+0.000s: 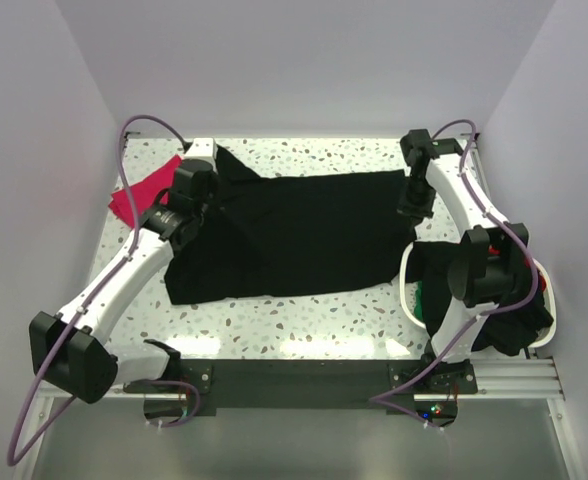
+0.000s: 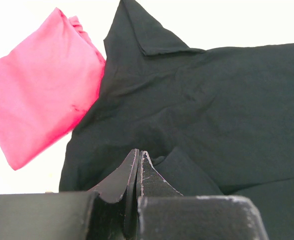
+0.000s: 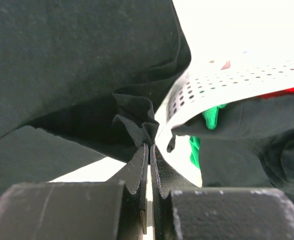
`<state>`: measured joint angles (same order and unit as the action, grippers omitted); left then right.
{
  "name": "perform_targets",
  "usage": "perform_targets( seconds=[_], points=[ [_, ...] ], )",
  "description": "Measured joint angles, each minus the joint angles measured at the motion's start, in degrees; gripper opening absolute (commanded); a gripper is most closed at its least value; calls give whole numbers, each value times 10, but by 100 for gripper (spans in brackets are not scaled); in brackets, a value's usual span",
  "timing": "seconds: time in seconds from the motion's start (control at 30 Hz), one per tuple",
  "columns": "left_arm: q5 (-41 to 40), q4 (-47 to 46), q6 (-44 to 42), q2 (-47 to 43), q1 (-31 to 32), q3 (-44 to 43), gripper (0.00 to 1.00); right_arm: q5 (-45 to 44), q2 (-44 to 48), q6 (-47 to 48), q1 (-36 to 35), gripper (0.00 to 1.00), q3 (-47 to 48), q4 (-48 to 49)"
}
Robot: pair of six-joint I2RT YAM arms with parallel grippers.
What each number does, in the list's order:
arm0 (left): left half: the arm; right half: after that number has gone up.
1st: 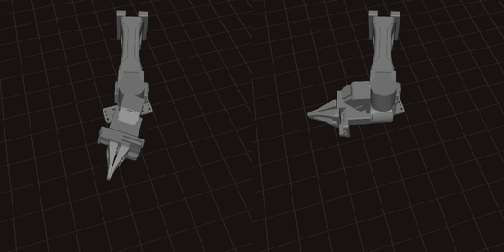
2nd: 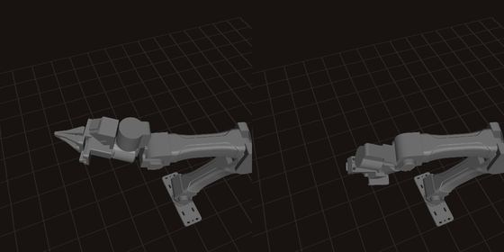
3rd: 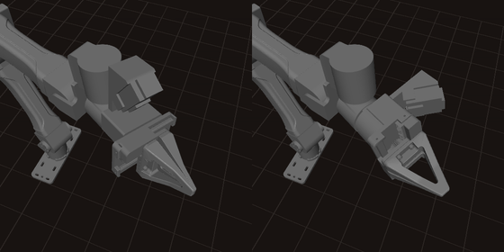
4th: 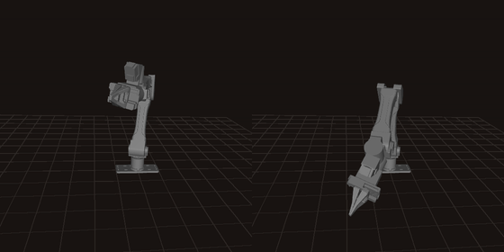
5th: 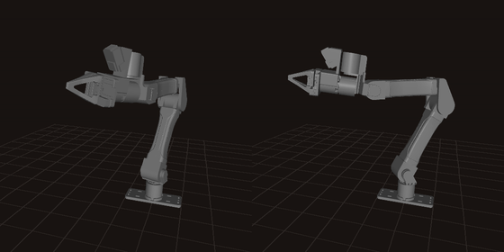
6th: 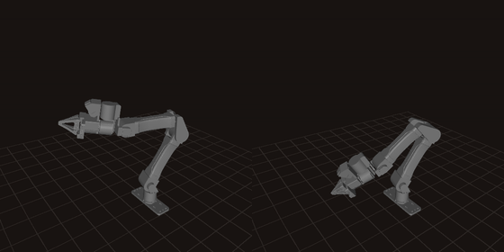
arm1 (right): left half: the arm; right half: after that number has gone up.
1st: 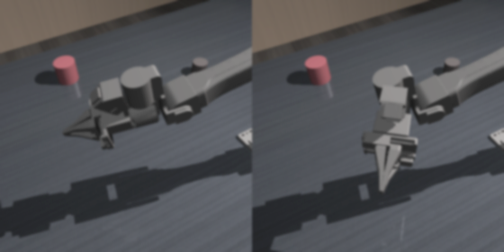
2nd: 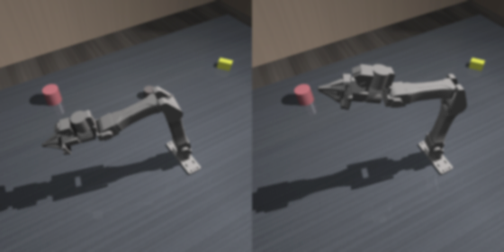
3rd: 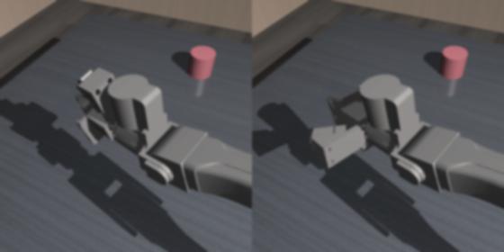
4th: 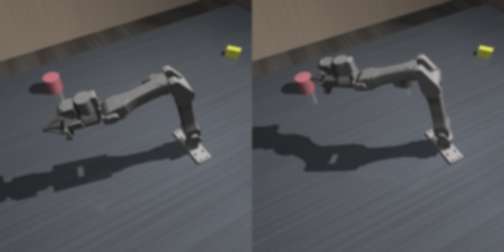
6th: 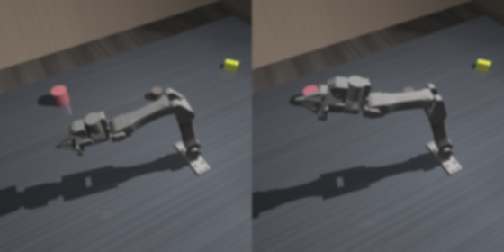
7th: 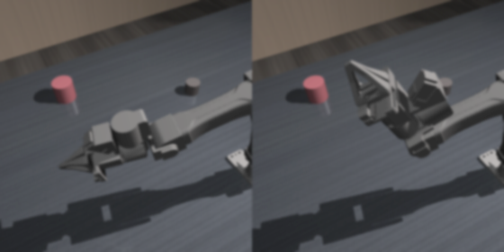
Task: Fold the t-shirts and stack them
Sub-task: Fold the tshirt
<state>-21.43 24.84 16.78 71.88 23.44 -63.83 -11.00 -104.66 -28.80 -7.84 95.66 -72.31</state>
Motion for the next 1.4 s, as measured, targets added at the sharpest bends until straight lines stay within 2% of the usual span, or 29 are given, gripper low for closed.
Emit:
perform_targets(
  seconds=[0.3, 0.33, 0.37, 0.4, 0.43, 0.47, 0.53, 0.57, 0.7, 0.83, 0.93, 1.07, 1.23, 1.4],
  points=[
    [18, -46, -28, 29, -37, 0, 0, -1, -36, 0, 3, 0, 42, 1],
    [22, -52, -30, 38, -42, 0, 18, -2, -43, 0, 4, 0, 50, 1],
    [25, -56, -34, 47, -45, 0, 32, -2, -51, 1, 5, 3, 59, 0],
    [28, -59, -38, 58, -47, -2, 46, -1, -58, 2, 5, 13, 68, 0],
    [28, -59, -39, 71, -50, -8, 71, 0, -70, 4, 6, 24, 81, -1],
    [29, -58, -42, 83, -51, -15, 78, 2, -80, 7, 6, 43, 94, -3],
    [26, -55, -33, 102, -51, -28, 89, 5, -96, 14, 7, 52, 119, -4],
    [24, -52, -32, 106, -51, -33, 91, 8, -103, 19, 7, 56, 131, -3],
    [10, -21, -10, 91, -51, -36, 96, 27, -106, 34, 8, 58, 163, -2],
    [5, 39, 45, 37, -52, -13, 91, 53, -95, 43, 2, 58, 157, 14],
    [18, 89, 109, -20, -54, 32, 89, 70, -68, 44, -18, 57, 107, 38],
    [62, 133, 192, -75, -57, 105, 88, 97, -23, 36, -85, 57, 9, 85],
    [126, 132, 262, -95, -57, 196, 90, 148, -10, 21, -166, 57, -89, 141],
    [155, 113, 309, -93, -57, 256, 96, 170, -14, 12, -175, 57, -134, 179]
  ],
)
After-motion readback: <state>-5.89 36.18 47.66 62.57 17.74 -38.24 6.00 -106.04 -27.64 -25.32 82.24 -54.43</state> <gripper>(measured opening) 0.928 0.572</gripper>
